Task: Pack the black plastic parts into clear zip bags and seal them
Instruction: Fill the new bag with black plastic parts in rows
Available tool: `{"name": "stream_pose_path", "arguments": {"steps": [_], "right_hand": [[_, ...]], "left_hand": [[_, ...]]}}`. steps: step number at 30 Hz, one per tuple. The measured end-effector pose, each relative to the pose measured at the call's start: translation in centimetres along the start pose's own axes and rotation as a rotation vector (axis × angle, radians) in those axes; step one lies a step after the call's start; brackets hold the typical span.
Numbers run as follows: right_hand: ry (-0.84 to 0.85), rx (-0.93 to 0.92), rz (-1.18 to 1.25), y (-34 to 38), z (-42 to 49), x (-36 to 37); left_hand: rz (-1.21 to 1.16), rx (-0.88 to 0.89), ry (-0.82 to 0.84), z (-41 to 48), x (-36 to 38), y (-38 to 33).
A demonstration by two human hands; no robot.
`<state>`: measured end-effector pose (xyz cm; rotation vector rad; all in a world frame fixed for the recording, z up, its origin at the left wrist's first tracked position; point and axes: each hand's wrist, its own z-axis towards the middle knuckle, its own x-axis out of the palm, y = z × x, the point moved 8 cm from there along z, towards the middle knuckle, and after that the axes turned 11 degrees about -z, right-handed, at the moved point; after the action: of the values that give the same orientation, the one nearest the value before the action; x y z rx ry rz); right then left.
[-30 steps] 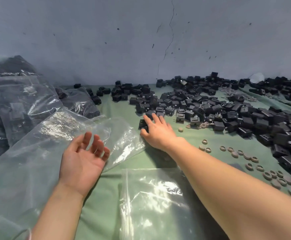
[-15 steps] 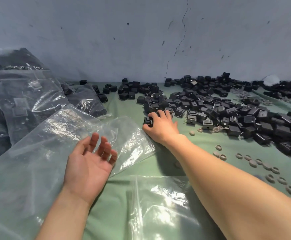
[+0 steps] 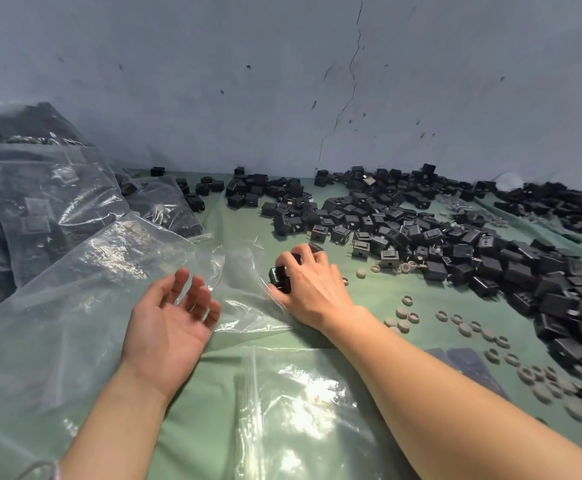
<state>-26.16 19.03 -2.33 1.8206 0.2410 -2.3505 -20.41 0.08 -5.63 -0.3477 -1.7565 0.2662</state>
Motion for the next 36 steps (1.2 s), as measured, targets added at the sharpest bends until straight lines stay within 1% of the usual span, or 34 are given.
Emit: {"name": "stream_pose_path", "arguments": {"steps": [3,9,11,12,13,14,15,18,19,20,21,22,25,27,29,33,36], "right_hand": [[0.005,0.013,0.005,0.1,-0.2,0.1],[-0.037,0.076,0.002,-0.3,0.1,0.1],[-0.046,0.105,0.048,-0.6,0.1,0.1],[-0.051,0.139,0.109,-1.1,0.2,0.0],[-0.056,0.193,0.220,-1.7,0.3,-0.3],[-0.055,0.267,0.399,-2.6,0.4,-0.7],[-0.046,0.355,0.657,-3.5,0.3,-1.0],[0.047,0.667,1.597,-5.5,-0.7,-0.7],[0.063,0.711,1.866,-5.5,-1.2,-0.7],[0.063,0.704,2.078,-5.5,-1.6,-1.1],[0.064,0.666,2.221,-5.3,-2.0,-1.6],[0.072,0.616,2.312,-5.2,-2.4,-2.1],[0.096,0.501,2.434,-4.7,-4.1,-3.5],[0.107,0.471,2.470,-4.6,-5.5,-4.3],[0.107,0.469,2.491,-4.4,-6.9,-5.0],[0.071,0.503,2.534,-4.4,-10.0,-6.3],[0.060,0.529,2.543,-4.1,-12.1,-7.2]], "left_hand": [[0.002,0.001,-0.005,0.1,-0.1,0.1],[0.022,0.009,-0.013,0.1,-0.2,0.0],[0.027,0.012,-0.020,0.1,-0.2,0.0],[0.030,0.013,-0.024,0.1,-0.2,0.0],[0.032,0.013,-0.025,0.1,-0.2,0.0],[0.034,0.013,-0.025,0.1,-0.3,-0.1],[0.034,0.013,-0.024,0.1,-0.3,-0.1],[0.039,0.020,-0.027,0.1,-0.3,-0.2],[0.040,0.023,-0.029,0.0,-0.2,-0.2],[0.041,0.026,-0.027,0.0,-0.2,-0.2],[0.045,0.029,-0.020,0.0,-0.1,-0.3],[0.053,0.032,-0.009,-0.1,0.0,-0.4],[0.107,0.049,0.046,-0.3,0.4,-0.5],[0.146,0.074,0.066,-0.6,0.7,-0.5],[0.187,0.123,0.059,-1.1,0.7,-0.7],[0.247,0.213,-0.007,-3.0,0.4,-0.9],[0.378,0.261,-0.032,-5.0,0.2,-0.7]]}}
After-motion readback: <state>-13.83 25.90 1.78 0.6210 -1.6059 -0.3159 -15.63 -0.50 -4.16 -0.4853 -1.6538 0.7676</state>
